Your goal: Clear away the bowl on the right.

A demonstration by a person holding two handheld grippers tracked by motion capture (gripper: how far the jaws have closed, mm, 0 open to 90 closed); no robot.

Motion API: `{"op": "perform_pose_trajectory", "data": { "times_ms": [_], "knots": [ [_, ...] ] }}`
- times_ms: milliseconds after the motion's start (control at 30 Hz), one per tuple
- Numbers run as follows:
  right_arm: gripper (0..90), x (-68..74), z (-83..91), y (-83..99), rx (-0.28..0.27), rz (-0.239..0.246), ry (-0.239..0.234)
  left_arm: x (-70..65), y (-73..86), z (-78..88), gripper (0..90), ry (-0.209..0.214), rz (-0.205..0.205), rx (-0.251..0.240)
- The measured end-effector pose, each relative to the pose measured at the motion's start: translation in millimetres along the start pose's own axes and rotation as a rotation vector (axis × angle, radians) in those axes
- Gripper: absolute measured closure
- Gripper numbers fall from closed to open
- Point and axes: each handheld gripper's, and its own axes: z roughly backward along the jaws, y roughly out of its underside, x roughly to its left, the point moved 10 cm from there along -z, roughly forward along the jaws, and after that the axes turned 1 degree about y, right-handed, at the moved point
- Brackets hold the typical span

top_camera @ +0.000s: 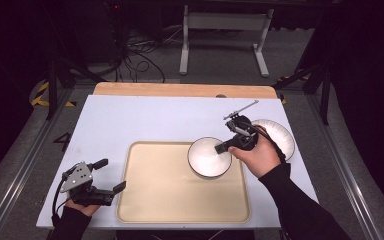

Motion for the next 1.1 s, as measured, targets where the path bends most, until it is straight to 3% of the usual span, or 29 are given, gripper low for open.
{"op": "perform_pose_trajectory", "data": {
  "times_ms": [333,833,1100],
  "knots": [
    [83.1,18.2,-17.4,-4.3,0.002,-0.003,-0.038,0.0,0.3,0.0,0.7,0.001,0.001,0.004],
    [83.0,32.4,-56.2,2.9,0.056,0.028,-0.071,0.1,0.4,0.1,0.7,0.002,0.001,0.004],
    [83.0,32.2,-71.8,7.6,0.080,0.033,-0.070,0.0,0.2,0.0,0.7,0.002,0.001,0.001]
  ]
}}
